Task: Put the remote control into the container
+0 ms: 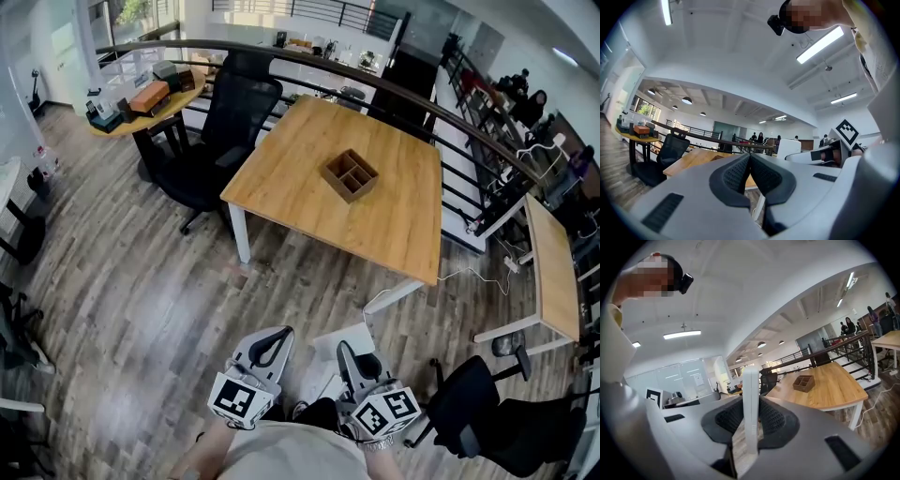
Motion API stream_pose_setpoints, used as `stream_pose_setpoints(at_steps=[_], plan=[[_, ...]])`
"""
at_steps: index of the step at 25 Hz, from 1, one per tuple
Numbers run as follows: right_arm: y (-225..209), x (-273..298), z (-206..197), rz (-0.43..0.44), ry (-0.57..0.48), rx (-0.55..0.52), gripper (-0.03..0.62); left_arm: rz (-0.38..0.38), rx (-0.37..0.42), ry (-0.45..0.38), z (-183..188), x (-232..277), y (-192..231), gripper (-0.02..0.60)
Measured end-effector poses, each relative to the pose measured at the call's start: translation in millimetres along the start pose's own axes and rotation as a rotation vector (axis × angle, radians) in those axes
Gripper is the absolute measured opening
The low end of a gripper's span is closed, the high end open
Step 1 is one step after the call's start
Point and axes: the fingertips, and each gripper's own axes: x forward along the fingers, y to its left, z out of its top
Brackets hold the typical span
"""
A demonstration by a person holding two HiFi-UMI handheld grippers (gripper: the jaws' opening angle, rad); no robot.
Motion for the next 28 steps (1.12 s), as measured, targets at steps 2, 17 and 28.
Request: stream_pose_setpoints(at_steps=[2, 17, 28], plan=[[-0.2, 11.5, 4.7, -0.002, 0.008, -0.012, 0.103, 0.003, -0.022, -0.002, -0.3, 6.6, 11.7, 0.012], [-76.6, 126.3, 45.3, 0.084, 0.025, 0.031, 0.103, 0.116, 0.017, 0.03, 8.1, 95.7, 83.0, 0.012], [-189.9, 180.3, 105.3, 0.212, 0.052, 0.033, 0.103, 0.204, 0.041, 0.03, 24.4, 241.8, 75.7, 0.012]])
